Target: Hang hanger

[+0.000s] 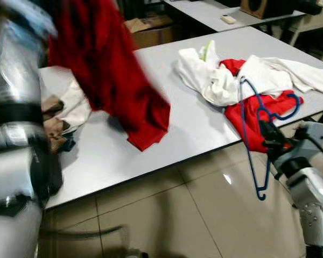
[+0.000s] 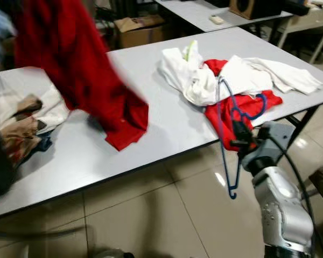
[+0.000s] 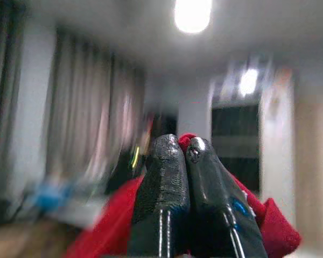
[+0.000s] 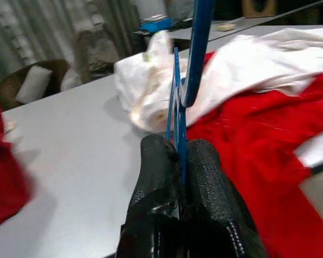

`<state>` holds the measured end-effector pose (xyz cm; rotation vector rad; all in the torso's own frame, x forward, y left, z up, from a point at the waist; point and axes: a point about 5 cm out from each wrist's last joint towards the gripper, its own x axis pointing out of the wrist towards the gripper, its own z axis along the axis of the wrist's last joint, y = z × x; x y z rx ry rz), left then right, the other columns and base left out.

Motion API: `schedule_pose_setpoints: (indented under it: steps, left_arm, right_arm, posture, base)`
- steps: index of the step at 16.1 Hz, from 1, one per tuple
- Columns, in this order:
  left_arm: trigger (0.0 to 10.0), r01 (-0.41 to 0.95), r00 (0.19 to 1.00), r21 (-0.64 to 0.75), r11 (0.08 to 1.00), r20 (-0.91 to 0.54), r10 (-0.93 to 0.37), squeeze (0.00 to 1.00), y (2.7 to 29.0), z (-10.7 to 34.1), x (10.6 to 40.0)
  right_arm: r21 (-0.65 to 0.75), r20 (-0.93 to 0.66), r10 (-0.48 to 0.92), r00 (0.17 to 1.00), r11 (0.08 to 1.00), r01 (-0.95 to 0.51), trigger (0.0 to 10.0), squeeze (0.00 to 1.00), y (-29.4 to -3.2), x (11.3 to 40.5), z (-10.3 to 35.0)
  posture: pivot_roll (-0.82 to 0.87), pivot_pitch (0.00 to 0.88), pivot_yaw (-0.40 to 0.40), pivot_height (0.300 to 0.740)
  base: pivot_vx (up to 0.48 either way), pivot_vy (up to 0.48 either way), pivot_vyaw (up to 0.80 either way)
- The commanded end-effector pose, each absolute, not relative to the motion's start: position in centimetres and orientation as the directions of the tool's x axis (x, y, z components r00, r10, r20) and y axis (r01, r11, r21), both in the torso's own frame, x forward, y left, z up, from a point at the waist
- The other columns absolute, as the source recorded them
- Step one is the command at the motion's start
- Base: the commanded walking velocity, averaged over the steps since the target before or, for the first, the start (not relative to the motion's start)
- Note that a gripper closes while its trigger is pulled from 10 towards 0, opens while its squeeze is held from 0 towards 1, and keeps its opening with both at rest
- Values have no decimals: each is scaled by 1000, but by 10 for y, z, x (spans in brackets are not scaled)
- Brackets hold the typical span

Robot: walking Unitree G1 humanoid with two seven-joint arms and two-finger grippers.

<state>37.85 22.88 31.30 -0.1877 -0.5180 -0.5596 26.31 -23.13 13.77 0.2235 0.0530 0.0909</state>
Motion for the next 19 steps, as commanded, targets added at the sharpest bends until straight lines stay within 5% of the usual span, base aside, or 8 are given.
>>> schedule_pose_setpoints:
  steps: [1, 5, 8, 11, 12, 13, 15, 19]
  left_arm:
    - [0, 545, 751, 5, 839, 441, -491, 0, 222, 303, 382]
    - [0, 554, 772, 53, 831, 340, -537, 0, 220, 286, 383]
    - [0, 604, 783, 352, 715, -96, -615, 0, 208, 238, 384]
    - [0, 602, 685, 240, 761, 334, -647, 0, 171, 315, 395]
    - [0, 597, 584, 21, 802, 674, -453, 0, 188, 390, 387]
    - [0, 609, 528, -75, 790, 781, -333, 0, 206, 423, 379]
    - [0, 568, 520, -40, 822, 791, -321, 0, 222, 442, 372]
    - [0, 537, 662, -1, 844, 620, -420, 0, 211, 375, 394]
  right_arm:
    - [225, -44, 112, 993, 969, -99, 10000, 0, -227, 265, 136]
    - [212, -49, 117, 992, 972, -105, 10000, 0, -225, 266, 135]
    - [197, -66, 109, 992, 976, -94, 10000, 0, -227, 264, 132]
    - [193, -65, 78, 995, 979, -64, 10000, 0, -230, 268, 133]
    - [195, -46, 57, 997, 980, -47, 10000, 0, -234, 270, 138]
    - [192, -36, 44, 998, 981, -37, 10000, 0, -237, 269, 140]
    - [189, -32, 16, 999, 982, -10, 10000, 0, -242, 266, 140]
    - [192, -42, 36, 998, 981, -27, 10000, 0, -234, 268, 136]
  posture:
    - [-76, 0, 63, 740]
    - [-77, 0, 68, 740]
    - [-78, 0, 72, 740]
    - [-88, 0, 69, 740]
    - [-98, 0, 83, 740]
    - [-98, 0, 83, 740]
    - [-99, 0, 91, 740]
    - [-93, 0, 77, 740]
  base:
    - [0, 0, 0]
    - [0, 0, 0]
    - [0, 0, 0]
    - [0, 0, 0]
    - [0, 0, 0]
    - [0, 0, 0]
    - [0, 0, 0]
    - [0, 0, 0]
